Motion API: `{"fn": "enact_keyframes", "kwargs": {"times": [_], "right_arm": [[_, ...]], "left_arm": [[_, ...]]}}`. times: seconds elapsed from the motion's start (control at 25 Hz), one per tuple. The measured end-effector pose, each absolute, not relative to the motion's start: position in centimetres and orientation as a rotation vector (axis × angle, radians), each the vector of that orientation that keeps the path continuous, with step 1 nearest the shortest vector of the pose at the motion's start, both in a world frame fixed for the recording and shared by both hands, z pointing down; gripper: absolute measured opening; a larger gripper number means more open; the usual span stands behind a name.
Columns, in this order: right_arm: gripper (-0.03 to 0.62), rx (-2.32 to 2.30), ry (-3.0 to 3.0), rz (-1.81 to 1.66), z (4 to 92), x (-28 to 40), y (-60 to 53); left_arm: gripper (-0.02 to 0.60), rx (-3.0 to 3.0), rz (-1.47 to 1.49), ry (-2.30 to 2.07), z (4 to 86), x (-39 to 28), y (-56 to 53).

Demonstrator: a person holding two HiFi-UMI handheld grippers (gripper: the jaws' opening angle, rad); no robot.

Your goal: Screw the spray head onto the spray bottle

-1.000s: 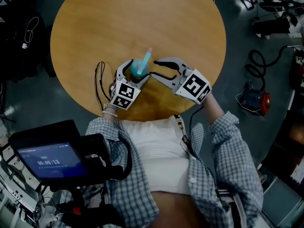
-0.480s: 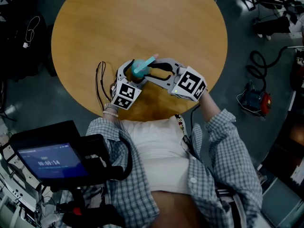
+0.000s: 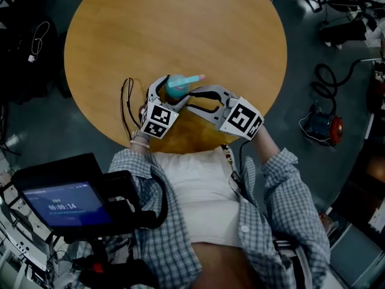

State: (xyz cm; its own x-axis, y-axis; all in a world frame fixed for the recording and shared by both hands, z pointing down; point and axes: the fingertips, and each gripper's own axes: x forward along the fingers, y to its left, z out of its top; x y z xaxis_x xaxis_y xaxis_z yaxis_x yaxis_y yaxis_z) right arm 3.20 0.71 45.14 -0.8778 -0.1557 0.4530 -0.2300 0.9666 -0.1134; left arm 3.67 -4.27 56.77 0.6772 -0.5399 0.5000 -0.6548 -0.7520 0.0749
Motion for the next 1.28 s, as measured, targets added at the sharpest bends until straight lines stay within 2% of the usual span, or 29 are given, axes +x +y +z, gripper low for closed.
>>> {"fn": "enact_keyframes", "kwargs": {"times": [0.08, 0.12, 0.28, 0.52, 1.04, 1.28], "right_arm": [[0.002, 0.361, -2.642, 0.163, 44.7, 5.2, -0.4], [-0.005, 0.418, -2.642, 0.157, 44.2, 6.3, -1.4], [-0.006, 0.596, -2.627, 0.129, 43.0, 9.0, -6.0], [-0.006, 0.542, -2.614, 0.078, 43.9, 6.6, -9.0], [-0.006, 0.378, -2.642, 0.144, 44.7, 5.0, -2.6], [-0.003, 0.34, -2.608, 0.019, 45.1, 4.3, -3.1]], "left_arm": [[0.376, 2.646, 0.671, -0.961, 56.7, 3.6, -4.3], [0.376, 2.647, 0.671, -0.961, 56.7, 3.6, -4.3], [0.376, 2.647, 0.671, -0.962, 56.7, 3.5, -4.3], [0.376, 2.641, 0.689, -0.966, 57.0, 3.4, -4.3], [0.376, 2.64, 0.682, -0.965, 56.9, 3.3, -4.3], [0.376, 2.637, 0.682, -0.963, 56.9, 3.4, -4.5]]}}
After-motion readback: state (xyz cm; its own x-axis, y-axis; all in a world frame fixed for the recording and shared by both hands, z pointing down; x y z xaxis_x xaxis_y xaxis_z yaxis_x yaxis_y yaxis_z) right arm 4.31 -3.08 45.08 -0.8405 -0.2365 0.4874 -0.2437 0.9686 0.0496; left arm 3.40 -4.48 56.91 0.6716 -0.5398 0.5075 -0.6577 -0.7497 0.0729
